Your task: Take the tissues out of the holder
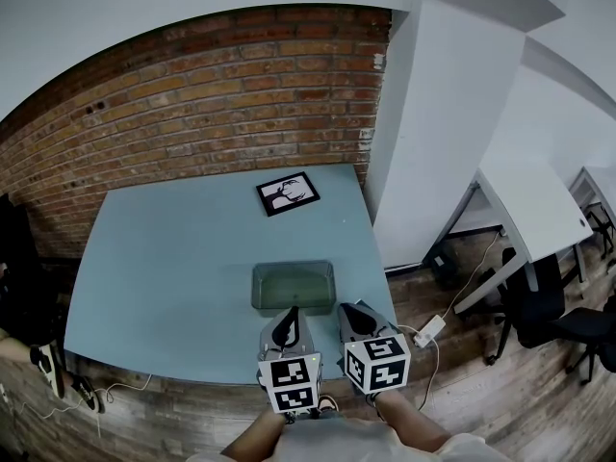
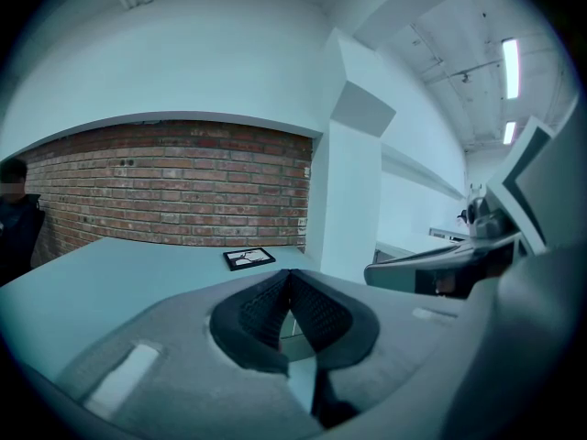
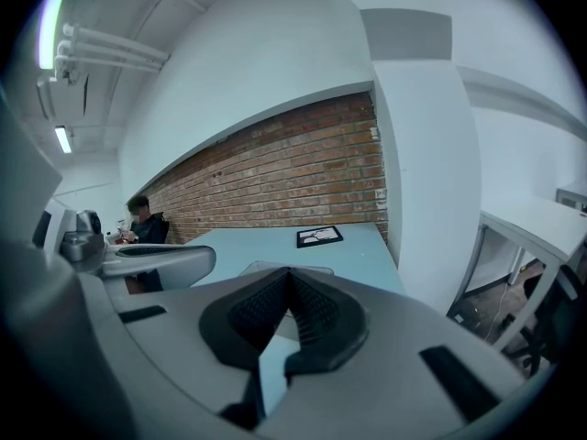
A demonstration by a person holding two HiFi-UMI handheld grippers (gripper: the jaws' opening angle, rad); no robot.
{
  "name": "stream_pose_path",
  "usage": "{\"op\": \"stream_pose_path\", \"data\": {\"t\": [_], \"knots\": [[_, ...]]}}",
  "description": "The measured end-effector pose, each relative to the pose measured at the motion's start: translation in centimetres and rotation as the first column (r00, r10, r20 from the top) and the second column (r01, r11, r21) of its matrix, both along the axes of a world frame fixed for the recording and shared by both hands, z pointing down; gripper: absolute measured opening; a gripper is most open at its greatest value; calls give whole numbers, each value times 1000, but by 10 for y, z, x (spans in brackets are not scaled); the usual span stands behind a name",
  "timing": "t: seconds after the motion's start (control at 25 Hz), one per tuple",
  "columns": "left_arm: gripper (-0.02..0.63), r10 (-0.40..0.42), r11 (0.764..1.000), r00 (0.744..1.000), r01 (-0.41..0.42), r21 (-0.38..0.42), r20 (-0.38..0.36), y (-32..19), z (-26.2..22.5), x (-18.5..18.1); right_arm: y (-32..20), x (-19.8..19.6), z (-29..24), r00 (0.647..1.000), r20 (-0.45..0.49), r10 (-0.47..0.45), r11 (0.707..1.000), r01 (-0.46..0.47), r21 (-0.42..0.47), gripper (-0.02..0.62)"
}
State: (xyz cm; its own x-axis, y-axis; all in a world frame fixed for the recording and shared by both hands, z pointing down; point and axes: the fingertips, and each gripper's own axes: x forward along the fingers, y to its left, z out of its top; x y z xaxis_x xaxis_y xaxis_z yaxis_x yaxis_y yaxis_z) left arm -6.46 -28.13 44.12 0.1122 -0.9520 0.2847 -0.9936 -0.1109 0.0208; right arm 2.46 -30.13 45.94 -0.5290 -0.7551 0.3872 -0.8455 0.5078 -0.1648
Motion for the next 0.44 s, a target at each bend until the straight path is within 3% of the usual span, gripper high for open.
{"op": "stream_pose_path", "data": {"t": [0.44], "knots": [[8,1,1000,1000,-1,-4,3,-2,1,1,-2,-3,0,1000,8,-5,1000,5,-1,3]]}}
